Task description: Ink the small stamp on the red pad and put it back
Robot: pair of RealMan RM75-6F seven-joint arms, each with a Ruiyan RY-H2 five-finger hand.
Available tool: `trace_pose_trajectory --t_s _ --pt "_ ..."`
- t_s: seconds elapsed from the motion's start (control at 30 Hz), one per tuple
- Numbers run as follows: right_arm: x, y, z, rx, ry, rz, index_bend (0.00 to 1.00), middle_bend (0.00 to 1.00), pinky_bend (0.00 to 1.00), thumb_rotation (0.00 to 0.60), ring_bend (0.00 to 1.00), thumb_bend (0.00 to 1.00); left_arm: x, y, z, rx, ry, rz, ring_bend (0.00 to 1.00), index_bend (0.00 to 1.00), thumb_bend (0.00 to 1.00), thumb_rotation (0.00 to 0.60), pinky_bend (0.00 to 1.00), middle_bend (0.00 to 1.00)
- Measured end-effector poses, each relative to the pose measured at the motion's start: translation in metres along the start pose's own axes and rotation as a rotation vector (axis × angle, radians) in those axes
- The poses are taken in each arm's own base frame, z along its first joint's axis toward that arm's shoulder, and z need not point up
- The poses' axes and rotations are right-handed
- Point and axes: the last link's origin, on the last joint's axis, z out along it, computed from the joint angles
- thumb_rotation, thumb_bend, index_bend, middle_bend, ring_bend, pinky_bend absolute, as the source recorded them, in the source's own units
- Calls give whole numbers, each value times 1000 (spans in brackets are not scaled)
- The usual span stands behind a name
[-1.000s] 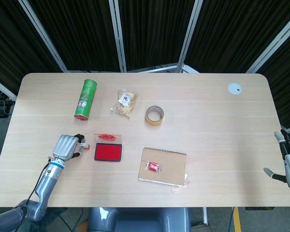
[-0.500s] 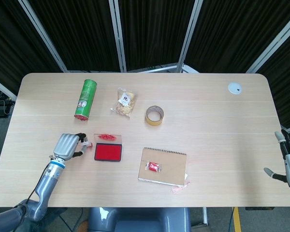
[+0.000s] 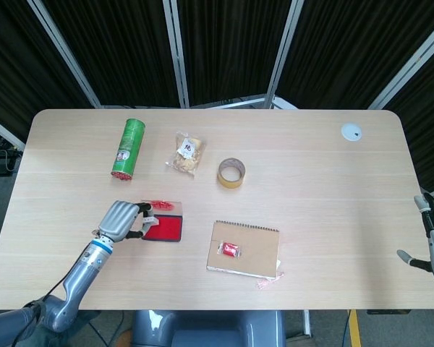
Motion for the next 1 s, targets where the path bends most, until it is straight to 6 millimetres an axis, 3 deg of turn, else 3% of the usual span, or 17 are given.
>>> trace_pose_trajectory --t_s 1.0 --pt "0 5 3 -16 -1 5 0 0 0 600 0 0 -40 0 9 16 -46 82 833 590 380 600 906 525"
